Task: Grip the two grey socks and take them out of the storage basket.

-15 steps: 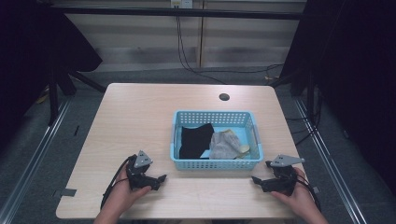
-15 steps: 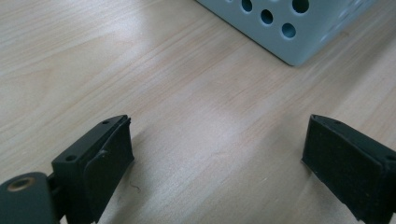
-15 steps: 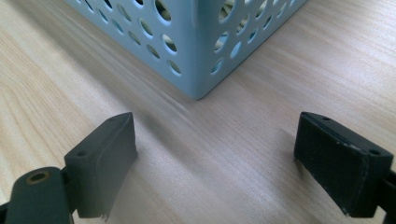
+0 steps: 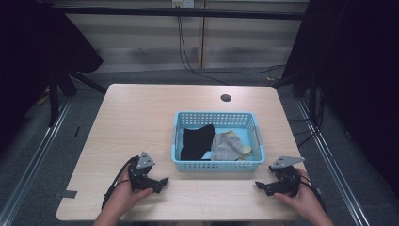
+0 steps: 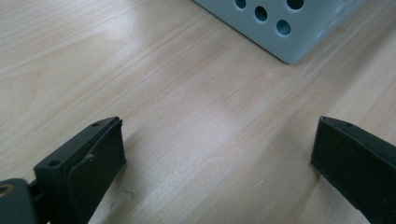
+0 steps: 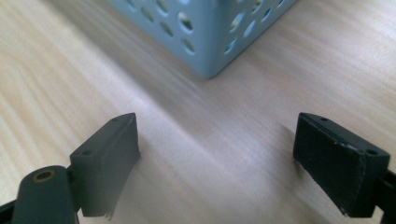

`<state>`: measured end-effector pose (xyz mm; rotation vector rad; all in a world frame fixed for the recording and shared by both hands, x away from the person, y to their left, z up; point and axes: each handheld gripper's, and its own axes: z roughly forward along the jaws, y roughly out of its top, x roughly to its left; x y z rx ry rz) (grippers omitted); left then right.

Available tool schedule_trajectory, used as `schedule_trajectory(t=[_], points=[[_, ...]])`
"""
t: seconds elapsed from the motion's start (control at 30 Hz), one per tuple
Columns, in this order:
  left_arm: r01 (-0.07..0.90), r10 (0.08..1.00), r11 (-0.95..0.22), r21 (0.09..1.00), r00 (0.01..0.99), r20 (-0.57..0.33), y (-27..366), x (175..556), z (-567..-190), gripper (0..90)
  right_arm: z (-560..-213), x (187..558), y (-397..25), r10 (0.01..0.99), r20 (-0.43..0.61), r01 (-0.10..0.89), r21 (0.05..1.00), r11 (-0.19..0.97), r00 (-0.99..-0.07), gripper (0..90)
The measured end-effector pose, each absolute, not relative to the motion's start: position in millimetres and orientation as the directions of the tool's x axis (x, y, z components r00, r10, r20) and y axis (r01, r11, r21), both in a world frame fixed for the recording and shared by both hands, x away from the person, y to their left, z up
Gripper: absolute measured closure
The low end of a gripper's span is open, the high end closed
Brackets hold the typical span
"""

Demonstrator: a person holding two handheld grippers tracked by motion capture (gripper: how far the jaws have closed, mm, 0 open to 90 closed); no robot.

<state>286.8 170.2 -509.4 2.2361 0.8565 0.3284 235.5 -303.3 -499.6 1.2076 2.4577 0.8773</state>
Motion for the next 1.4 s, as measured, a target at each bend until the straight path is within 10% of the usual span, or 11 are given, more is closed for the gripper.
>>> schedule_trajectory(t=[1.4], points=[[0.487,0.663,-0.530,0.694,0.748,-0.018,168,288,-510,0.0,-370,278,-276,0.689,-0.005,0.611,0.457,0.646,-0.724,22.0]])
